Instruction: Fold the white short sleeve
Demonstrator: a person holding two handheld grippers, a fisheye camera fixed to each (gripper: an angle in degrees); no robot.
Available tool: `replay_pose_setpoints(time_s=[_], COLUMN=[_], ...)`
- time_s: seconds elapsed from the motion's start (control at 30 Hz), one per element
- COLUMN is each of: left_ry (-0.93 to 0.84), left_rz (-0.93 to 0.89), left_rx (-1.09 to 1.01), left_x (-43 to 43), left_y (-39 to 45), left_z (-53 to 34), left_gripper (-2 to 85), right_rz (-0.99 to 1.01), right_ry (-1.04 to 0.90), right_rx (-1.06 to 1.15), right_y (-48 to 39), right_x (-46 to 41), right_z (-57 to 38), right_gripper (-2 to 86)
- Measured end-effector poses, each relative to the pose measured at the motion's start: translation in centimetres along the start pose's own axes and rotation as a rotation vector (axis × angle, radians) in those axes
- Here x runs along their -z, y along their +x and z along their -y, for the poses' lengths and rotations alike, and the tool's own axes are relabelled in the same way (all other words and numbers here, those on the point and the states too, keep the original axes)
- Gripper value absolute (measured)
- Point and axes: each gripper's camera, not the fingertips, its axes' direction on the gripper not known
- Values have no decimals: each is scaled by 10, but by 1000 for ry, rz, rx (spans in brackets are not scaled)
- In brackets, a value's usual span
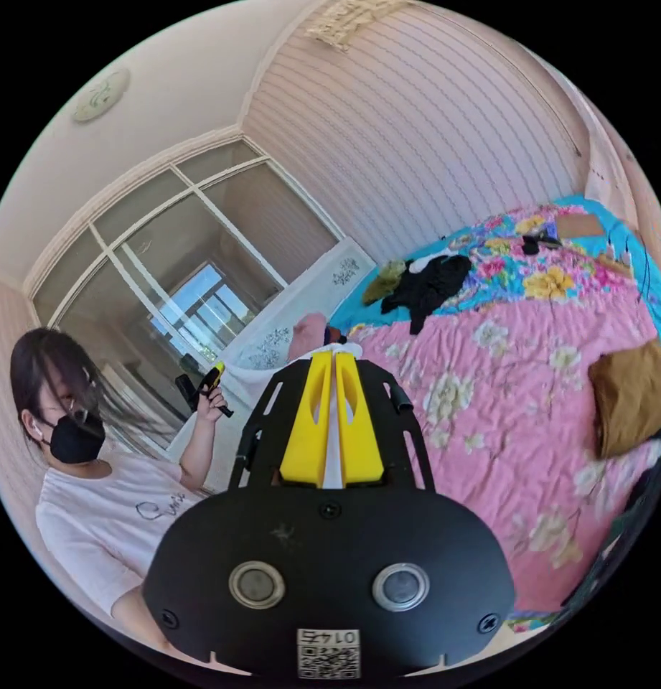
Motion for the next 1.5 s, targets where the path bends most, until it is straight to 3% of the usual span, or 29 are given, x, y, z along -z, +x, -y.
replay_pose_setpoints(time_s=[0.1,0.17,0.23,0.33,0.53,0.7,0.87,1.07,1.2,1.5], left_ry=[72,247,278,193,-158,-483,-761,-889,-897,-988], left_rz=[-36,56,102,80,102,144,147,116,110,95], left_rx=[60,-91,-142,-113,26,193,393,432,435,348], left_x=[-32,-23,-24,-40,-100,-144,-157,-158,-158,-172], left_y=[-12,25,41,37,-6,-35,-49,-38,-35,-24], left_z=[102,148,159,137,-15,-165,-298,-355,-365,-384], left_gripper=[-10,-10,-10,-10,-10,-10,-10,-10,-10,-10], right_rz=[-130,-93,-98,-182,-287,-305,-312,-321,-412,-395], right_ry=[202,363,464,454,152,-170,-381,-485,-558,-620], right_rx=[146,223,279,333,200,-144,-411,-481,-460,-446], right_y=[-30,-56,-77,-79,26,154,223,243,248,262], right_x=[34,63,82,90,41,-45,-99,-114,-119,-138], right_z=[85,113,119,101,-5,-140,-247,-304,-318,-337], right_gripper=[1,1,1,1,2,1,1,0,0,-1])
